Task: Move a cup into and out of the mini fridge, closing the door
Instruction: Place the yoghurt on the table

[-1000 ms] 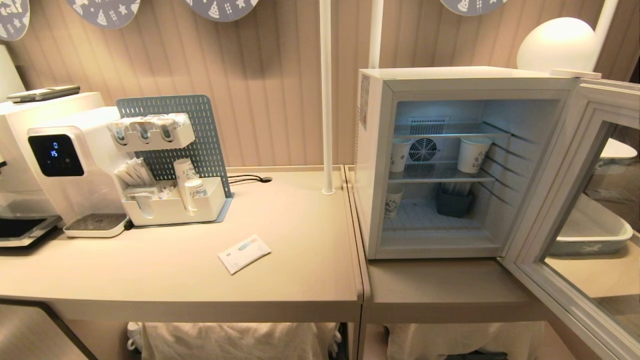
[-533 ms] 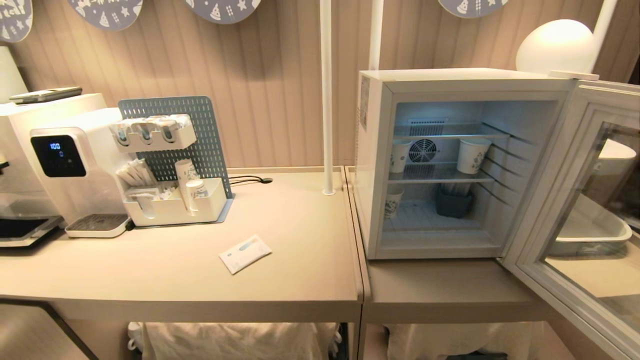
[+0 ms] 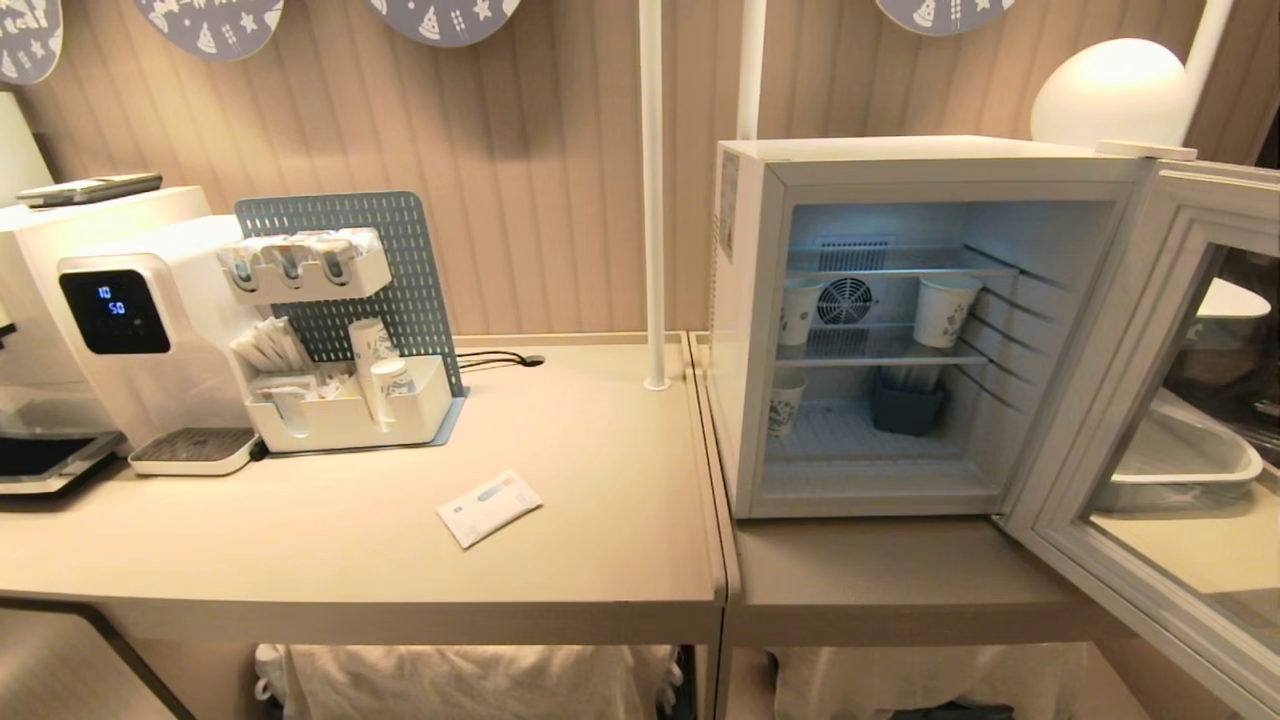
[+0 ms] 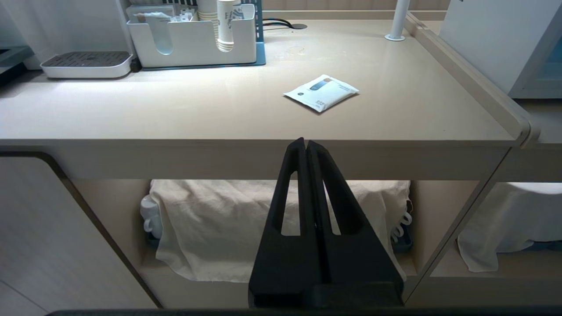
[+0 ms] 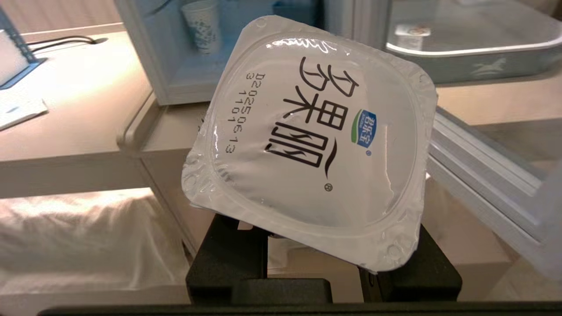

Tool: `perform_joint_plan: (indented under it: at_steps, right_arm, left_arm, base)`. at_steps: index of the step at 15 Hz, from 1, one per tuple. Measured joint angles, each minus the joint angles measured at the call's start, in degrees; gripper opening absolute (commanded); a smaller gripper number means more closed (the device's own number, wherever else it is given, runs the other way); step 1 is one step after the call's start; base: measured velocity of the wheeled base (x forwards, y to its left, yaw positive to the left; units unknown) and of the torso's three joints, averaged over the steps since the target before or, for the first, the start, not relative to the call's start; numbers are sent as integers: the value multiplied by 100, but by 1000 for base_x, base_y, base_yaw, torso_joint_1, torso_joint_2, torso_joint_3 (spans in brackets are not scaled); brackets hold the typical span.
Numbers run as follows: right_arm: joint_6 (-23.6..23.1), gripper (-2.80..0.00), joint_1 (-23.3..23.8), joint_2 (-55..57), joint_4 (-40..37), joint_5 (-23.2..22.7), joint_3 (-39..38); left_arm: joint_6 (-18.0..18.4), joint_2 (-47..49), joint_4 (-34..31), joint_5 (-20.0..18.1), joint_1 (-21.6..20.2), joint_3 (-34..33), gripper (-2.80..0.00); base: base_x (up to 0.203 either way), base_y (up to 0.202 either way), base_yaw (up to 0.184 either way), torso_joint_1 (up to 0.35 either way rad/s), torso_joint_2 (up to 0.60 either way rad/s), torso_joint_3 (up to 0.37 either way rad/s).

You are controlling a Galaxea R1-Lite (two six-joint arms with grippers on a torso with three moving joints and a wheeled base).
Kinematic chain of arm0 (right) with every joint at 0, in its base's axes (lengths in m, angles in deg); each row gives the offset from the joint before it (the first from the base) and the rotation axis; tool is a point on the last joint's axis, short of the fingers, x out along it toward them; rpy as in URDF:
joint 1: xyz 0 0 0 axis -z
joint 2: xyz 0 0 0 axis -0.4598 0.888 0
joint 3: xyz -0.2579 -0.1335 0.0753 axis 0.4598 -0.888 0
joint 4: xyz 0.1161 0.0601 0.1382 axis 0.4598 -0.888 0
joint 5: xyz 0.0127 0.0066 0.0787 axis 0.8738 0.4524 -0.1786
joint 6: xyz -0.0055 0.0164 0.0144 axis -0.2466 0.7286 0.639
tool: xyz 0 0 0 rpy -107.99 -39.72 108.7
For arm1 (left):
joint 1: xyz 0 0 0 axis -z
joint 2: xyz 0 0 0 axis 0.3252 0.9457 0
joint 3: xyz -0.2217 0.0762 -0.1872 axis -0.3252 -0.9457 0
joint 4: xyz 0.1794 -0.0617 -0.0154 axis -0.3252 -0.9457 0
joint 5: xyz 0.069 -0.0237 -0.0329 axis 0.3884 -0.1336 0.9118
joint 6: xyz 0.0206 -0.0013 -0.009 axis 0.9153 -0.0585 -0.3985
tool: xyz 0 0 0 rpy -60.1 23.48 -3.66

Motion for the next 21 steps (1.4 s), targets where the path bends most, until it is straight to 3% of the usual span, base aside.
perform_joint_plan:
  at_steps: [5,21]
  right_arm:
    - [11,-280,0,-44,-23,-56,0]
    - [22,-280,0,-44,4,-60,-9]
  left_arm:
    - [7,0,-7,-1,-4,11,-280]
    - [10,0,-11,0,-2,7,-280]
  base:
    - [2,66,-3,2,3,1]
    - [0,189,1,3,2,3]
